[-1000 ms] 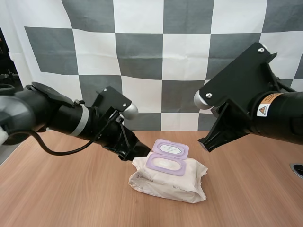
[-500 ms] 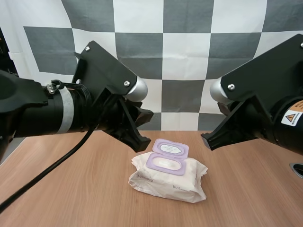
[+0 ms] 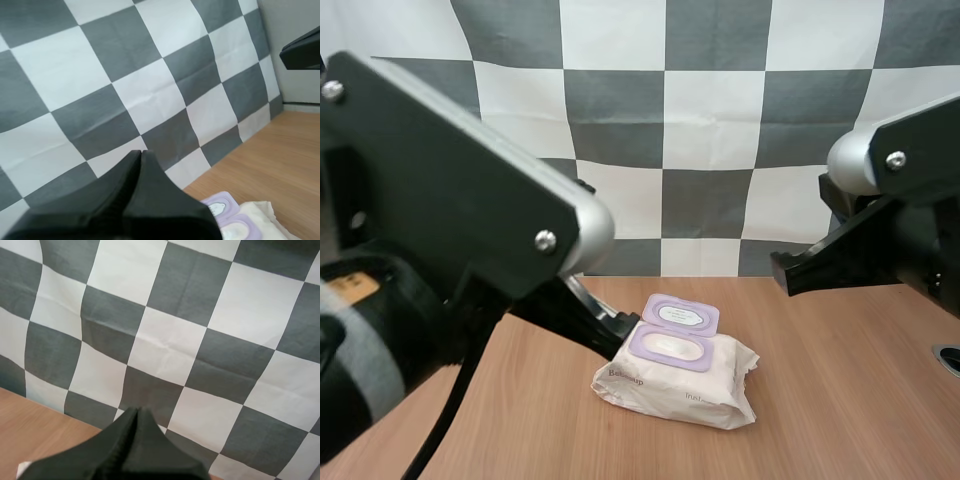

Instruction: Open the wet wipes lid

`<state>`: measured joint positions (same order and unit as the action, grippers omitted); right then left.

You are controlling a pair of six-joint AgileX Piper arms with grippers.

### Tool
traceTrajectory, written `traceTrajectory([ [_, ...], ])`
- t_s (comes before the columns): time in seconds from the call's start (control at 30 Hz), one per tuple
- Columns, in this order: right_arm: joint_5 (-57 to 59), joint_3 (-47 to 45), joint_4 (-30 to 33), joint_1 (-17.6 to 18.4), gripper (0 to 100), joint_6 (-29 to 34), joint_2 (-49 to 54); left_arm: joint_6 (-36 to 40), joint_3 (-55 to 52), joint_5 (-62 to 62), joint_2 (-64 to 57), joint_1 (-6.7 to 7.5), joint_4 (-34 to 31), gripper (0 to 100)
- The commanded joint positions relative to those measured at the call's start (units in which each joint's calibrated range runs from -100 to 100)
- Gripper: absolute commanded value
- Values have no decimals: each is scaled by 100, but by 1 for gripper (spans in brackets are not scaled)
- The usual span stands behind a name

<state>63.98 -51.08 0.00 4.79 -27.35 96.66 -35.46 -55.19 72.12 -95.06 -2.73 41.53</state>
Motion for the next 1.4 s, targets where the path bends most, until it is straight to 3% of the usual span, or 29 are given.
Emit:
traceTrajectory([
  [0.0,-272,-6,0,-73,0,222,22,2229,-169,-2235,-494,4,-2473,0],
  [0.03,-410,-6,0,-119,0,381,26,2688,-334,-2416,-494,4,-2955,0],
  [0.13,-877,-76,-42,-209,0,624,70,3343,-567,-2508,-494,4,-3556,0],
  [0.3,-2281,-788,-54,-229,0,623,236,3544,-1155,-2857,-494,4,-3647,0],
  [0.47,-3108,-1810,-157,-229,0,647,286,4573,-1516,-3276,-494,4,-3812,0],
  [0.63,-3482,-2495,0,-229,0,646,290,4658,-1546,-3074,-494,4,-4408,0],
  [0.87,-3114,-2906,42,-229,0,646,334,4394,-1722,-2983,-494,4,-4460,0],
  [1.23,-3844,-4187,86,-229,0,646,334,4394,-3582,-4574,-494,4,-4343,0],
  [1.37,-4014,-4622,32,-229,0,946,334,5027,-4074,-4574,-494,4,-4300,0],
])
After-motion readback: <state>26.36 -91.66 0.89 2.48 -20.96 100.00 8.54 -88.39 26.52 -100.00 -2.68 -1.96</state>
